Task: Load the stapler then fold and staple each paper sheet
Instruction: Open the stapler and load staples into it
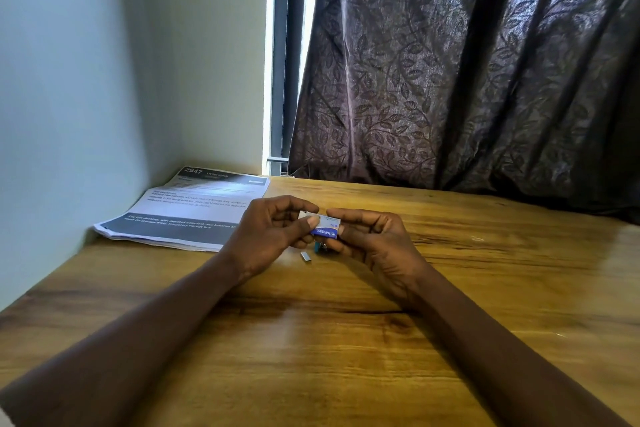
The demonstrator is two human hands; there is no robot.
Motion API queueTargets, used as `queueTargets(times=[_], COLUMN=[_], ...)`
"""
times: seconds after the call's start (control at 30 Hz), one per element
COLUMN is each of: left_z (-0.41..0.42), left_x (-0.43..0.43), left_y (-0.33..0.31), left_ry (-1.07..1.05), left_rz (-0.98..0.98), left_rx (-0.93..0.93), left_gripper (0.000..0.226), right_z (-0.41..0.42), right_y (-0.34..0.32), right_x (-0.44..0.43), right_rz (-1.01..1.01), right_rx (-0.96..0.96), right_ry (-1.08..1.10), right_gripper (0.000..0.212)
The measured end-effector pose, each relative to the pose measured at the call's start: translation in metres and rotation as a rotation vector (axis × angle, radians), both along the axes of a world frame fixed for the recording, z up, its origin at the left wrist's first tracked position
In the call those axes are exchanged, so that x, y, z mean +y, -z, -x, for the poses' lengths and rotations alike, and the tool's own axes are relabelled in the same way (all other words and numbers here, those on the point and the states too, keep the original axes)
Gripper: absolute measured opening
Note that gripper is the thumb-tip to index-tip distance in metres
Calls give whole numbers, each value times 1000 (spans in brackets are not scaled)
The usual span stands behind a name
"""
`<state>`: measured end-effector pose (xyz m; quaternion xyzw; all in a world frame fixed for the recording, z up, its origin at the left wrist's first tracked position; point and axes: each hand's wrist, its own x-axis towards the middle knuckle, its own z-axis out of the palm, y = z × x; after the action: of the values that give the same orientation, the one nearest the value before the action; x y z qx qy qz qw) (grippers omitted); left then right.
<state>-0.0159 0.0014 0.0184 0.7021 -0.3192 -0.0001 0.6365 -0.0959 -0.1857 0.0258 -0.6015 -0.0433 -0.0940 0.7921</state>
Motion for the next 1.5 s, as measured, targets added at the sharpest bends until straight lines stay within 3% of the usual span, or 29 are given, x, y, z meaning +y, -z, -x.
queueTargets(times=[0.23,0.67,0.77,0.93,1.1,1.5], left_z=[2,1,3,2,3,0], left_x=[0,2,1,1,7,13], left_y=[-5,-6,-7,-4,-8,-10], left_ry=[31,11,-6,-250,-267,-339], left_rz=[94,148,125,-26,-186,-478], left_rx=[104,164,131,-269,-578,-825], left_gripper=[19,19,18,13,16,17], right_z=[2,-2,-1,2,2,2], right_y=[-4,-7,-6,-3,0,1], right_x=[-2,-3,-6,-2,1,0], right_rz=[104,-48,-35,23,83,207], right_rx=[-82,8,-19,-39,-40,-59], right_ry=[121,159,148,161,160,161], right_gripper=[23,27,18,22,22,18])
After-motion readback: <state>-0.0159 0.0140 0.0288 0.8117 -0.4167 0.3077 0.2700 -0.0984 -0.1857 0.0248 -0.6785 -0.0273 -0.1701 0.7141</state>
